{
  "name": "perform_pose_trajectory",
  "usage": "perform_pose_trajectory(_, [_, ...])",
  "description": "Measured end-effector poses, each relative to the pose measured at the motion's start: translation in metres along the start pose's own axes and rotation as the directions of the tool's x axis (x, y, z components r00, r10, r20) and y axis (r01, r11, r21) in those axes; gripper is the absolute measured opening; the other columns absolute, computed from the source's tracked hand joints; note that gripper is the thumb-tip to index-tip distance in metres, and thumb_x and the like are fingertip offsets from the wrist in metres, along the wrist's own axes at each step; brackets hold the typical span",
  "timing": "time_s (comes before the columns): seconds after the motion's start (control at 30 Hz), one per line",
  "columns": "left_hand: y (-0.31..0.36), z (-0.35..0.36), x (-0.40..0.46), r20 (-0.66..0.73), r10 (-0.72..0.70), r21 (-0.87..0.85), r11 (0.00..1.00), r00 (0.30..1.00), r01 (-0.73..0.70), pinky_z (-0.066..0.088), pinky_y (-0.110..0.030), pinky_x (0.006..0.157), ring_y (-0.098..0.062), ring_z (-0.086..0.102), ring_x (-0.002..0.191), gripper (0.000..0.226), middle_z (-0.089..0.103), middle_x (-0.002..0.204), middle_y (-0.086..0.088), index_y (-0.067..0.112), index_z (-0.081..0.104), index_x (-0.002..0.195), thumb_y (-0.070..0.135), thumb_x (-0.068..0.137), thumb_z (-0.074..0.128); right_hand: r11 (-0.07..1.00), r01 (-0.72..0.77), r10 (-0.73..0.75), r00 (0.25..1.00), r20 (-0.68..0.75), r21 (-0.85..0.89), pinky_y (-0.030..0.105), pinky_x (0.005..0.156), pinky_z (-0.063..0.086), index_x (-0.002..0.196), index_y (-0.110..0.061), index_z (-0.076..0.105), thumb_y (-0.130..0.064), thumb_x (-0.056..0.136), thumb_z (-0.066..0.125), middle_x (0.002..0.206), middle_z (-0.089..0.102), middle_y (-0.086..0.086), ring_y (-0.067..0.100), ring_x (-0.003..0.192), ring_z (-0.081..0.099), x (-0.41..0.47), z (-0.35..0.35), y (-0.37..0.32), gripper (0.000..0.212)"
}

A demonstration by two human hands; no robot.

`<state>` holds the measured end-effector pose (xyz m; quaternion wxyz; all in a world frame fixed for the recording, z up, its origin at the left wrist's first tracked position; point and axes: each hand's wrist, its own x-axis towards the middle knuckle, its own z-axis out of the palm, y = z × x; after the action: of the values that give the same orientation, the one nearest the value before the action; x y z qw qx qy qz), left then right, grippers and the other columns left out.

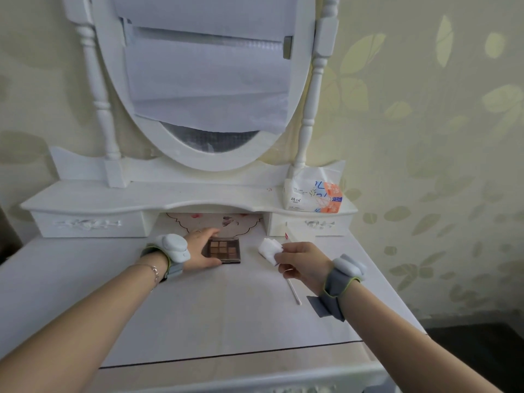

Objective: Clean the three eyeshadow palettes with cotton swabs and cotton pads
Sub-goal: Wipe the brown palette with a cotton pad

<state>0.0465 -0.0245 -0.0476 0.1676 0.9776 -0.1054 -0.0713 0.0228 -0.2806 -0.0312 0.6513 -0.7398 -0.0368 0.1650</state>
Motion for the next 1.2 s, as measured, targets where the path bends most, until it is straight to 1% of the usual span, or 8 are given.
perform_pose_trajectory(0.23, [0.009,-0.005,-0.006,0.04,-0.011,0.063,0.998,0.999,0.009,0.025,-0.025,0.108,-0.025,0.027,0.137,0.115,0.029,0.15,-0.009,0.011,0.013,0.147,0.066,0.05,0.042,0.969,-0.155,0.144,0.987,0.071,0.191,0.021,0.047,0.041,0.081,-0.003,0.058,-0.001,0.092,0.047,0.061,0.058,0.007,0.012,0.048,0.049,-0.004,0.002,-0.01,0.015])
perform_pose_trajectory(0.37, [0.022,-0.006,-0.015,0.043,0.011,0.079,0.997,0.999,-0.014,0.021,-0.025,0.11,-0.025,0.019,0.141,0.124,0.02,0.152,-0.011,0.011,0.006,0.148,0.07,0.044,0.039,0.957,-0.267,0.264,0.964,0.042,0.114,0.023,0.048,0.04,0.082,-0.008,0.052,-0.009,0.094,0.043,0.057,0.058,0.005,0.012,0.044,0.048,-0.011,0.002,-0.012,0.014])
perform_pose_trajectory(0.5, [0.028,-0.005,-0.025,0.05,0.027,0.107,0.994,0.998,-0.032,0.019,-0.027,0.112,-0.02,0.011,0.143,0.106,0.011,0.155,-0.005,0.015,0.003,0.148,0.058,0.061,0.046,0.937,-0.347,0.347,0.938,0.007,0.053,0.022,0.044,0.036,0.087,-0.009,0.049,-0.015,0.095,0.045,0.052,0.056,0.004,0.012,0.037,0.046,-0.02,-0.001,-0.006,0.011])
perform_pose_trajectory(0.6, [0.027,-0.001,-0.037,0.021,0.054,0.184,0.981,0.998,-0.056,0.02,-0.028,0.111,-0.016,0.013,0.143,0.101,0.01,0.156,0.0,0.019,0.005,0.148,0.06,0.066,0.046,0.916,-0.4,0.401,0.916,-0.019,0.023,0.017,0.039,0.033,0.092,-0.01,0.046,-0.016,0.096,0.043,0.057,0.053,0.006,0.011,0.033,0.043,-0.029,-0.009,0.0,0.008])
perform_pose_trajectory(0.67, [0.025,0.0,-0.044,0.006,0.07,0.216,0.974,0.998,-0.07,0.02,-0.028,0.11,-0.015,0.015,0.142,0.101,0.012,0.155,0.003,0.021,0.007,0.148,0.064,0.067,0.047,0.91,-0.415,0.415,0.908,-0.055,0.019,0.014,0.037,0.027,0.086,-0.009,0.048,-0.015,0.096,0.042,0.061,0.047,0.007,0.011,0.033,0.037,-0.033,-0.018,0.005,0.013])
perform_pose_trajectory(0.8, [0.021,-0.002,-0.058,-0.005,0.093,0.239,0.967,0.996,-0.089,0.019,-0.031,0.113,-0.017,0.016,0.142,0.118,0.013,0.155,0.003,0.019,0.01,0.147,0.074,0.044,0.024,0.897,-0.442,0.437,0.883,-0.174,0.01,0.014,0.036,0.023,0.071,-0.012,0.042,-0.015,0.094,0.045,0.052,0.043,0.005,0.011,0.03,0.029,-0.036,-0.035,0.013,0.024])
perform_pose_trajectory(1.07, [0.01,-0.001,-0.074,0.013,0.056,0.132,0.99,0.998,-0.058,0.017,-0.03,0.115,-0.021,0.013,0.141,0.119,0.013,0.154,-0.001,0.017,0.011,0.147,0.072,0.043,0.028,0.88,-0.469,0.438,0.861,-0.257,-0.075,0.018,0.044,0.018,0.062,-0.012,0.04,-0.024,0.093,0.049,0.037,0.043,0.001,0.012,0.034,0.028,-0.034,-0.037,0.011,0.035])
perform_pose_trajectory(1.2, [0.012,-0.003,-0.079,0.016,0.06,0.121,0.991,0.998,-0.061,0.014,-0.024,0.113,-0.017,0.013,0.142,0.117,0.011,0.154,-0.002,0.015,0.01,0.148,0.07,0.047,0.033,0.877,-0.424,0.357,0.89,-0.284,-0.226,0.023,0.05,0.024,0.065,-0.006,0.048,-0.033,0.096,0.046,0.055,0.047,0.007,0.016,0.046,0.031,-0.035,-0.037,0.006,0.04])
